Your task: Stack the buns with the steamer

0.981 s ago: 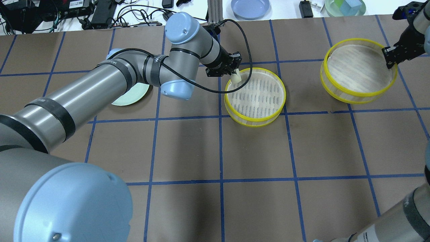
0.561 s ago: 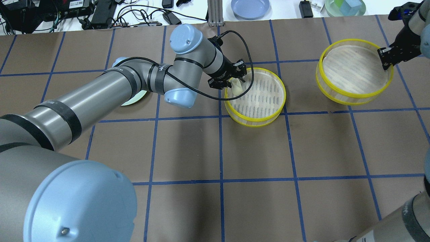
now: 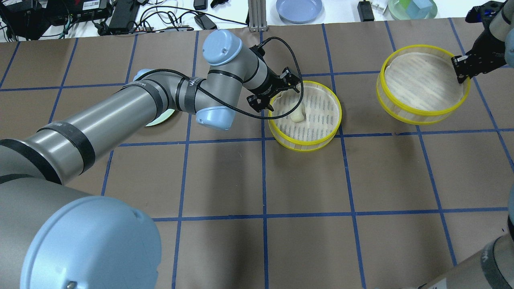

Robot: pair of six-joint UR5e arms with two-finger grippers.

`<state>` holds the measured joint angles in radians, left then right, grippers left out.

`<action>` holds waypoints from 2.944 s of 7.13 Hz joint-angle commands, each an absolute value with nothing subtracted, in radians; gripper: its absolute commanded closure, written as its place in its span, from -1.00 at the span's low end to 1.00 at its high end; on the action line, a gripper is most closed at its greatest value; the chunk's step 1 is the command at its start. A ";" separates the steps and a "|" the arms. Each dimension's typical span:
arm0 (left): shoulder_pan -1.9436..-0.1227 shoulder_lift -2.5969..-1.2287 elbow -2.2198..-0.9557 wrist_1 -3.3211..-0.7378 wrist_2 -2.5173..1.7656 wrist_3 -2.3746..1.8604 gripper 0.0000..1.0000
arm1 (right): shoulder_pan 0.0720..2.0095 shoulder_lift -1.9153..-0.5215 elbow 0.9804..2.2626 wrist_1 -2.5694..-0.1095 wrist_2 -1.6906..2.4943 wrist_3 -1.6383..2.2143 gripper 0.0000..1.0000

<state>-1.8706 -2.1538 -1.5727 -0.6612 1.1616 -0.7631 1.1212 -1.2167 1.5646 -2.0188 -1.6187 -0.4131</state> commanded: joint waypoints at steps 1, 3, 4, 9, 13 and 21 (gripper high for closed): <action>-1.850 -2.109 -1.560 -0.766 1.175 -0.600 -1.00 | 1.187 -1.265 1.566 -1.962 -1.609 -0.266 0.92; -1.765 -2.050 -1.516 -0.993 1.392 -0.305 -1.00 | 1.326 -1.288 1.580 -1.892 -1.609 -0.076 1.00; -1.685 -2.025 -1.516 -1.009 1.463 -0.159 -1.00 | 1.416 -1.305 1.580 -1.891 -1.618 0.055 1.00; -1.430 -2.040 -1.552 -1.019 1.623 0.442 -1.00 | 1.612 -1.217 1.589 -1.916 -1.611 0.189 1.00; -1.345 -2.117 -1.591 -0.885 1.654 0.834 -1.00 | 1.611 -1.200 1.591 -1.950 -1.620 0.092 1.00; -1.315 -2.186 -1.586 -0.874 1.519 0.905 -0.53 | 1.591 -1.190 1.646 -2.011 -1.614 0.074 1.00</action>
<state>-1.3172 -2.1829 -1.5866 -0.8751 1.5193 0.8983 1.5919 -1.1887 1.6352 -2.0157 -1.6128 0.0736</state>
